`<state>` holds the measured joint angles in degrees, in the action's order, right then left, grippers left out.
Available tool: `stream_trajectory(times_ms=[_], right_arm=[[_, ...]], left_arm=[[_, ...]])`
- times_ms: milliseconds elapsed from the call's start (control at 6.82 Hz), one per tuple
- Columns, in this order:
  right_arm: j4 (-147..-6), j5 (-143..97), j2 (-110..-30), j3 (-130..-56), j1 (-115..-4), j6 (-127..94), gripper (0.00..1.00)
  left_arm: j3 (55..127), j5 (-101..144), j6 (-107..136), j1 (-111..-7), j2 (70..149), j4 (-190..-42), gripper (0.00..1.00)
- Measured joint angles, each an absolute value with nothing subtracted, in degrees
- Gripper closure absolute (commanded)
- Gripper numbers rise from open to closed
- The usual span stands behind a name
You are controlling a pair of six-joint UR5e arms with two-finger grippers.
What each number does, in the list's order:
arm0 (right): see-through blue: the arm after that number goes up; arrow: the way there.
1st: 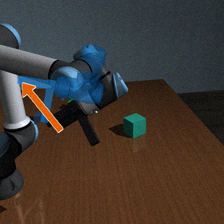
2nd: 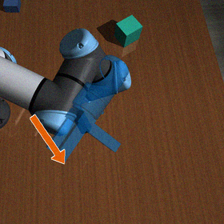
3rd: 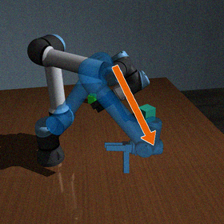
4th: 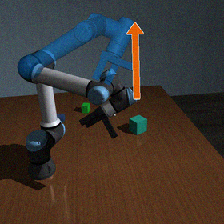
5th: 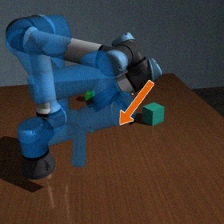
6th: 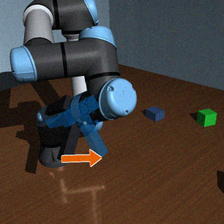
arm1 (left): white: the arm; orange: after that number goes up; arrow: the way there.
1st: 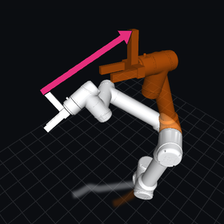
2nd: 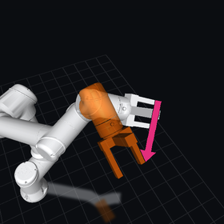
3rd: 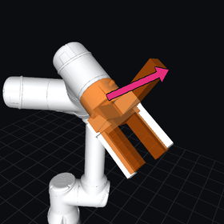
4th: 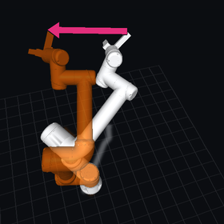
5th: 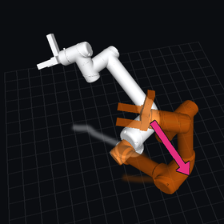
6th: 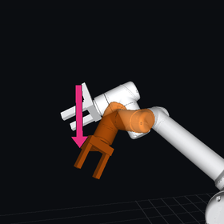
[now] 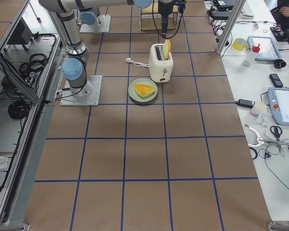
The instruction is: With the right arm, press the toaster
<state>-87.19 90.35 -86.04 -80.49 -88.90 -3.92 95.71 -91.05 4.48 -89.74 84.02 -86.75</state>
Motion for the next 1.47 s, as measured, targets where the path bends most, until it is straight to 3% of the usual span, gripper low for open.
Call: stream_trajectory(times_ms=[587,733,880,1467], right_arm=[[-87.5,90.5,-85.9,-80.5,-88.9,-4.3,0.0],[-87.5,90.5,-86.0,-80.6,-88.9,-4.5,0.06],[-87.5,90.5,-86.0,-80.7,-88.9,-4.6,0.98],[-82.1,88.9,-86.0,-80.4,-88.4,-4.0,1.0]], left_arm=[[95.7,-91.0,4.5,-89.7,84.0,-86.7,0.0],[95.7,-91.0,4.5,-89.7,84.0,-86.7,0.0],[95.7,-91.0,4.5,-89.7,84.0,-86.7,0.0],[95.7,-91.1,4.5,-89.7,84.0,-86.7,0.0]])
